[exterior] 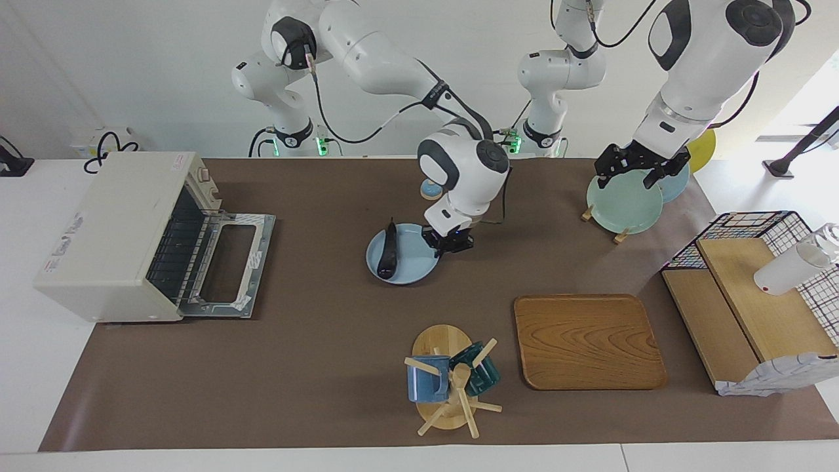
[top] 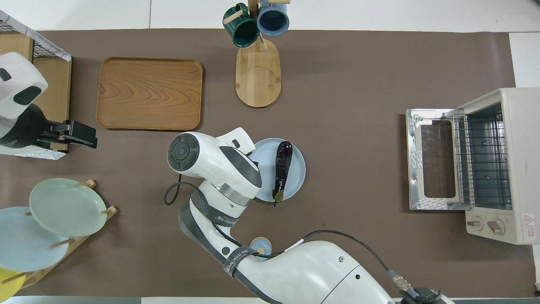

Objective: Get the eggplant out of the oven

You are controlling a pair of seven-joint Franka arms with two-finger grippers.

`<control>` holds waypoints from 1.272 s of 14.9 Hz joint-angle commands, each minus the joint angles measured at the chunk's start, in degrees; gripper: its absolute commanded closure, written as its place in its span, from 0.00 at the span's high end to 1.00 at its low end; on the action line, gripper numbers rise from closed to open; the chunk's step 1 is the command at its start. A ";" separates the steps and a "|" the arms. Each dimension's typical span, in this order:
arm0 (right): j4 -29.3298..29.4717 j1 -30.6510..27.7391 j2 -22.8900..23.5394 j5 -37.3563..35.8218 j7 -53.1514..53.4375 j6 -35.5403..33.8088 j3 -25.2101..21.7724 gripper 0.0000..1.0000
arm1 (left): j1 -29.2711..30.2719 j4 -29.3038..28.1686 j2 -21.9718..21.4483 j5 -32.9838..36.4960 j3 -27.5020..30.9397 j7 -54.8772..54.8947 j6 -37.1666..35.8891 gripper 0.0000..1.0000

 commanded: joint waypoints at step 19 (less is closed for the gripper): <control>-36.51 -26.03 -26.81 -10.78 -30.68 2.50 0.17 0.00 | -21.00 -14.07 1.96 -5.19 -1.09 -7.43 22.85 1.00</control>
